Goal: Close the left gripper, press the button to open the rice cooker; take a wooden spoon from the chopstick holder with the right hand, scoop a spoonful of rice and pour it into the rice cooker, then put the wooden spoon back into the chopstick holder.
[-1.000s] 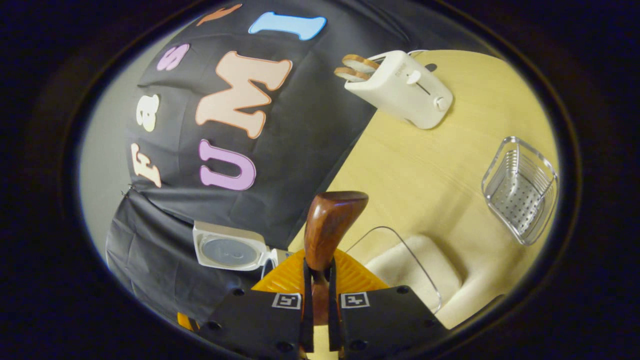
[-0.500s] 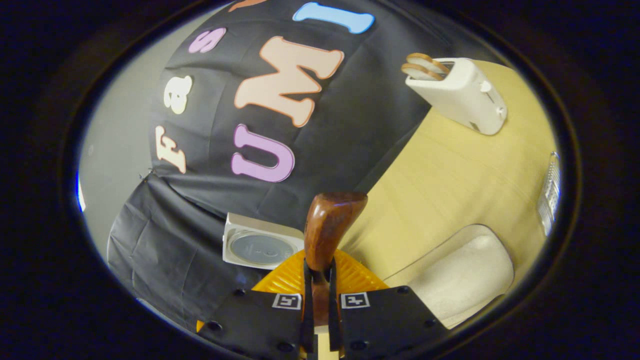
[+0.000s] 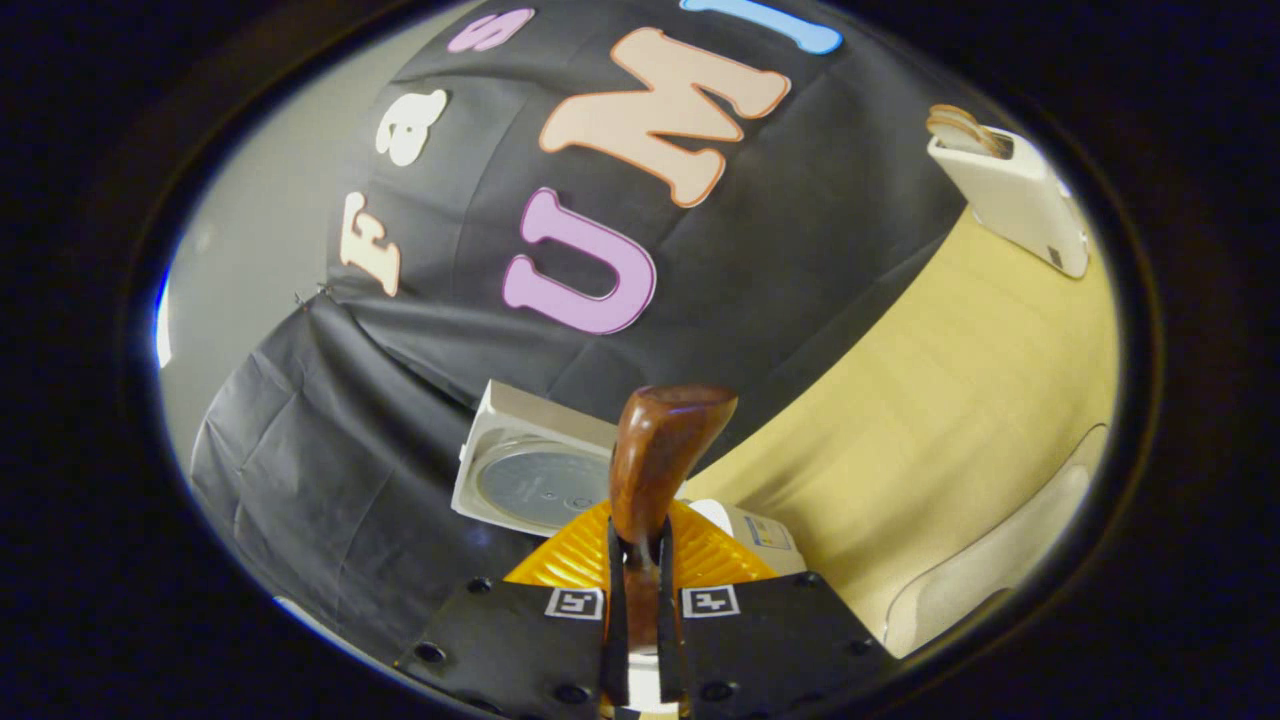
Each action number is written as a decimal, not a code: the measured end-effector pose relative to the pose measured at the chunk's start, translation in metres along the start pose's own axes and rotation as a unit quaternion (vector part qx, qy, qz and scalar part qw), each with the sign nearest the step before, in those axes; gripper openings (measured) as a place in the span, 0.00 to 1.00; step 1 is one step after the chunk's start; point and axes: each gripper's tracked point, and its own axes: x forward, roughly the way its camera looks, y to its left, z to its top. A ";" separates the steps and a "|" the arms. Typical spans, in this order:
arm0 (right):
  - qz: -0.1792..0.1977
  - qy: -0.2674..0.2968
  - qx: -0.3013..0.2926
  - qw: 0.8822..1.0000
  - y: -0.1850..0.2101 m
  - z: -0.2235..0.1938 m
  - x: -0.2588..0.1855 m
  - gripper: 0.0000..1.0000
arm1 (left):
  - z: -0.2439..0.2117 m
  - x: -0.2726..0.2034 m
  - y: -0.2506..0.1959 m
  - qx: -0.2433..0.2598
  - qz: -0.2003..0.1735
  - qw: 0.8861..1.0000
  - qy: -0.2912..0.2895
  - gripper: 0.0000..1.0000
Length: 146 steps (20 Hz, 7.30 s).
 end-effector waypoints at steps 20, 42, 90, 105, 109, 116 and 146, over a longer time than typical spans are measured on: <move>-0.001 -0.012 -0.436 0.900 0.058 -0.083 0.064 0.14 | -0.018 -0.004 0.040 -0.011 0.040 0.999 0.014 0.94; 0.075 -0.062 -0.468 0.878 0.105 -0.050 0.015 0.14 | 0.002 0.022 0.008 -0.015 0.005 1.000 -0.008 0.91; -0.198 -0.189 -0.293 0.916 -0.144 0.189 -0.300 0.14 | 0.011 0.289 -0.195 0.024 -0.124 0.991 0.042 0.95; -0.130 -0.141 -0.314 0.930 -0.122 0.175 -0.257 0.13 | -0.044 0.185 -0.170 0.015 -0.107 0.990 0.089 0.95; -0.123 -0.136 -0.315 0.931 -0.119 0.172 -0.257 0.13 | -0.062 0.167 -0.166 0.013 -0.100 0.989 0.106 0.95; -0.124 -0.131 -0.321 0.930 -0.119 0.169 -0.262 0.13 | -0.088 0.147 -0.161 0.011 -0.093 0.987 0.131 0.95; -0.235 -0.135 -0.335 0.902 -0.236 0.193 -0.317 0.17 | -0.131 0.124 -0.157 0.037 -0.085 0.981 0.170 0.95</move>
